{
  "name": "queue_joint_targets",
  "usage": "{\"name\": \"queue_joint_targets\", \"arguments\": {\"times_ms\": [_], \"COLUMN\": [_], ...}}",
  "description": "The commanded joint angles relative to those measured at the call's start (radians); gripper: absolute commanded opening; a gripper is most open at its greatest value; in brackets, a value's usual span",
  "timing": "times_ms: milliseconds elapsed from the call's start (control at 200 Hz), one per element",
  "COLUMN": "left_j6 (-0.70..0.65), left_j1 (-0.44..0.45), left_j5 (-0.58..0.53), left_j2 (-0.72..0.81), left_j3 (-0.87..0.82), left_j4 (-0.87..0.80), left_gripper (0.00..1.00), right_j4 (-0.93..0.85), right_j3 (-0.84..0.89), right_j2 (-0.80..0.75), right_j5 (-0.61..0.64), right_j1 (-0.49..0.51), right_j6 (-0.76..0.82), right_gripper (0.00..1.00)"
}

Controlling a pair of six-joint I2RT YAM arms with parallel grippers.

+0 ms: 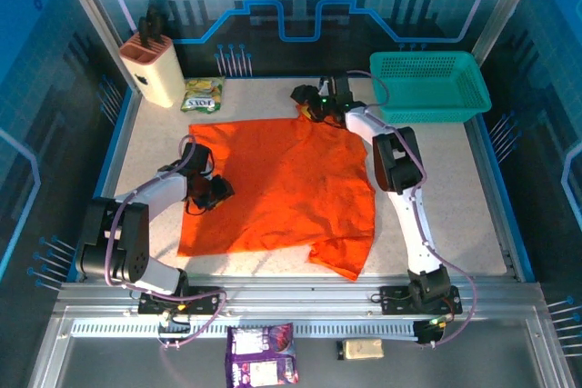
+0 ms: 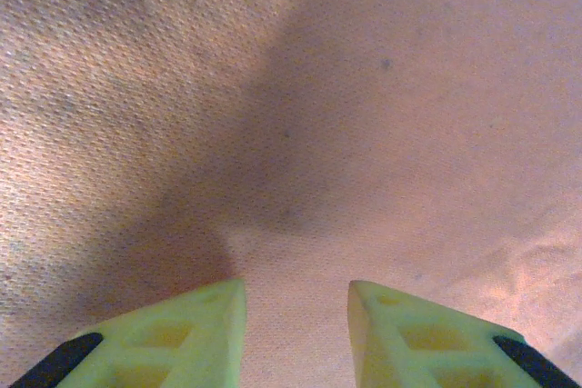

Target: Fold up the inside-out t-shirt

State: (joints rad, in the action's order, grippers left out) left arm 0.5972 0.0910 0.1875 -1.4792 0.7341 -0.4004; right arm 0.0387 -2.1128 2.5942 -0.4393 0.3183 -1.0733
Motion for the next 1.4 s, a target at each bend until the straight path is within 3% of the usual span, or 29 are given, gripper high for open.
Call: {"name": "queue_joint_targets", "arguments": {"times_ms": [0,270,445,595,865,1106,1396], "left_j6": [-0.032,-0.040,-0.043,-0.040,-0.049,-0.066,-0.074], "left_j1": [0.004,-0.023,-0.036,-0.037,-0.037,-0.044,-0.106], "left_j5": [-0.006,-0.004,-0.002,-0.002,-0.010,-0.037,0.013], "left_j2": [-0.007,0.030,0.042,0.065,0.075,0.049,-0.031], "left_j3": [0.030,0.013,0.014,0.037,0.103,0.201,0.289], "left_j4": [-0.054,-0.070,-0.067,-0.069,-0.079,-0.070,-0.064], "left_gripper": [0.36,0.37,0.37,0.37,0.37,0.37,0.37], "right_j4": [-0.011,-0.090,-0.244,-0.287,-0.353,-0.460,-0.394], "right_j3": [-0.098,-0.168,-0.334,-0.370,-0.142,0.155,0.443], "right_j2": [0.082,0.156,0.200,0.126,-0.141,-0.363,-0.453], "right_j5": [-0.009,0.023,0.038,0.001,0.008,0.090,0.111], "right_j1": [0.016,0.005,-0.019,-0.045,-0.085,-0.106,-0.130], "right_j6": [-0.016,0.009,0.081,0.112,0.206,0.408,0.438], "right_gripper": [0.69,0.69,0.69,0.69,0.68,0.67,0.67]}}
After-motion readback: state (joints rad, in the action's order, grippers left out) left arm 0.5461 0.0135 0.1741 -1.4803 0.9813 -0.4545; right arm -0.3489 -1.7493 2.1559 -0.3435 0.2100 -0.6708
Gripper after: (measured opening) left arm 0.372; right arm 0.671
